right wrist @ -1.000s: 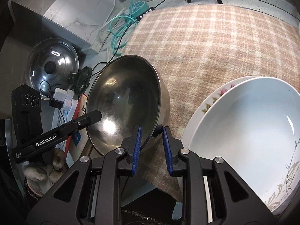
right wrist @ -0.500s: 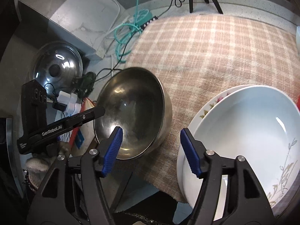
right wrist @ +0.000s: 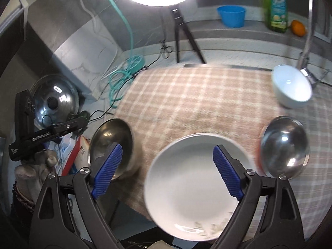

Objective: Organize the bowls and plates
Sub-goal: 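Lower the steel bowl onto the cloth and open both tools, then move both tools to the red-outside steel bowl and grasp its rim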

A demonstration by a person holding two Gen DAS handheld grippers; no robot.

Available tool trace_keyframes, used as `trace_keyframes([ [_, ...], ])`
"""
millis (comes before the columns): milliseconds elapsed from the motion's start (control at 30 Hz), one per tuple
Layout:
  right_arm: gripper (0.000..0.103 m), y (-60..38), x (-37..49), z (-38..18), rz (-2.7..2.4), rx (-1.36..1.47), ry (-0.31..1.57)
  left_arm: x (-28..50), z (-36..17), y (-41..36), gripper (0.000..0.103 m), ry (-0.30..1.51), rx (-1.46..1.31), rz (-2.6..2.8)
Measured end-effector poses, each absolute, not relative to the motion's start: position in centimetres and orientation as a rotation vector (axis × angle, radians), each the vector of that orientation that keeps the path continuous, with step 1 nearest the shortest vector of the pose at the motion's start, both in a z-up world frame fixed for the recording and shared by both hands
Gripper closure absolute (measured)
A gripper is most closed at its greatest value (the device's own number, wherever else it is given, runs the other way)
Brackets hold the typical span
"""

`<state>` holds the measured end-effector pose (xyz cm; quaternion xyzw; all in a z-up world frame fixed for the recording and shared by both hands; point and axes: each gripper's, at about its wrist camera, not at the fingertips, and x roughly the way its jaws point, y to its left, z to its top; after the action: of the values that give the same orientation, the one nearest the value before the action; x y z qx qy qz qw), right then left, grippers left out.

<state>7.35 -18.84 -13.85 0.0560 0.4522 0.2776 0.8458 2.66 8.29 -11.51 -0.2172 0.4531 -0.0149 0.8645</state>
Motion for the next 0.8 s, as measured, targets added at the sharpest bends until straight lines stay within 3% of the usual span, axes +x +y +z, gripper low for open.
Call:
trace_keyframes([
  [467,0.011,-32.6,8.2,-13.1,0.336,0.154,0.885,6.5,-10.3,-1.8,0.036,0.94,-0.391,-0.2],
  [800,0.011,-38.7,9.0,-15.6,0.271,0.221,0.882,8.9,-12.4,-9.9,0.036,0.997,-0.373,-0.33],
])
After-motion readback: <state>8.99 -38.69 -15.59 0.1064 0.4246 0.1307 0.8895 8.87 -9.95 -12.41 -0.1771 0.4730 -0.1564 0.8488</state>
